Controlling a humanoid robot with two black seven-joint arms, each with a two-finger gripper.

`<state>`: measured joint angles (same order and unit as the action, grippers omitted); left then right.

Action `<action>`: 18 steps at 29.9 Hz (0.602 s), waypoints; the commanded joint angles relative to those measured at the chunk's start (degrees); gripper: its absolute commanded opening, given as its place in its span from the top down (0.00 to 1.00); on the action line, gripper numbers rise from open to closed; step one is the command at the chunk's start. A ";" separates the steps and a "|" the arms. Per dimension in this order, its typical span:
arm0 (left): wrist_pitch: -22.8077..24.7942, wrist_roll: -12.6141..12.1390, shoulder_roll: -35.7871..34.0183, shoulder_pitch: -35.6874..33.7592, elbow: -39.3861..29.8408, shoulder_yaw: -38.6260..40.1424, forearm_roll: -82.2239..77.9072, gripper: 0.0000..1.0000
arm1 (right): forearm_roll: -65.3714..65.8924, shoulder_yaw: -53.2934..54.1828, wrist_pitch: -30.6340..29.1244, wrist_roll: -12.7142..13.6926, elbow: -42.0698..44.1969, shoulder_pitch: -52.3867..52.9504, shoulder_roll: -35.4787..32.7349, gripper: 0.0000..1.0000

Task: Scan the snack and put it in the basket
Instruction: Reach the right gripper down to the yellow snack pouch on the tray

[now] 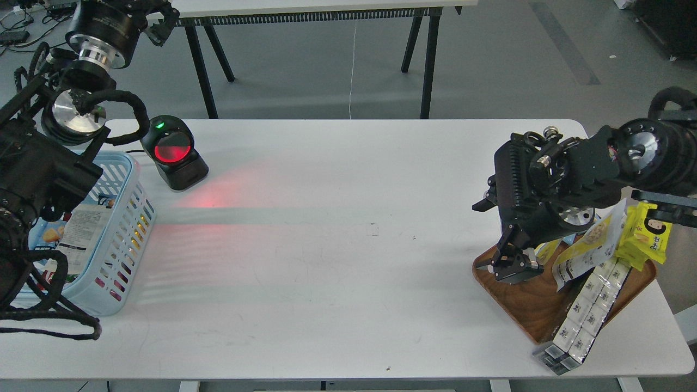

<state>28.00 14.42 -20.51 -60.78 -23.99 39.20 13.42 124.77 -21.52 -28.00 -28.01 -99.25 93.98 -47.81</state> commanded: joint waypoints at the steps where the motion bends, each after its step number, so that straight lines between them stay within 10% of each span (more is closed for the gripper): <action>1: 0.00 0.08 0.03 -0.04 0.08 0.00 -0.07 0.00 | 0.23 -3.17 0.00 0.01 0.28 0.24 -2.89 0.05; 18: 0.00 0.08 0.03 -0.04 0.17 0.00 -0.07 0.00 | 0.23 -6.17 0.00 0.01 11.09 -2.48 -4.05 0.07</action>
<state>28.00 14.50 -20.48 -60.83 -23.73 39.20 13.35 125.00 -28.04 -28.00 -28.00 -91.15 92.34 -52.36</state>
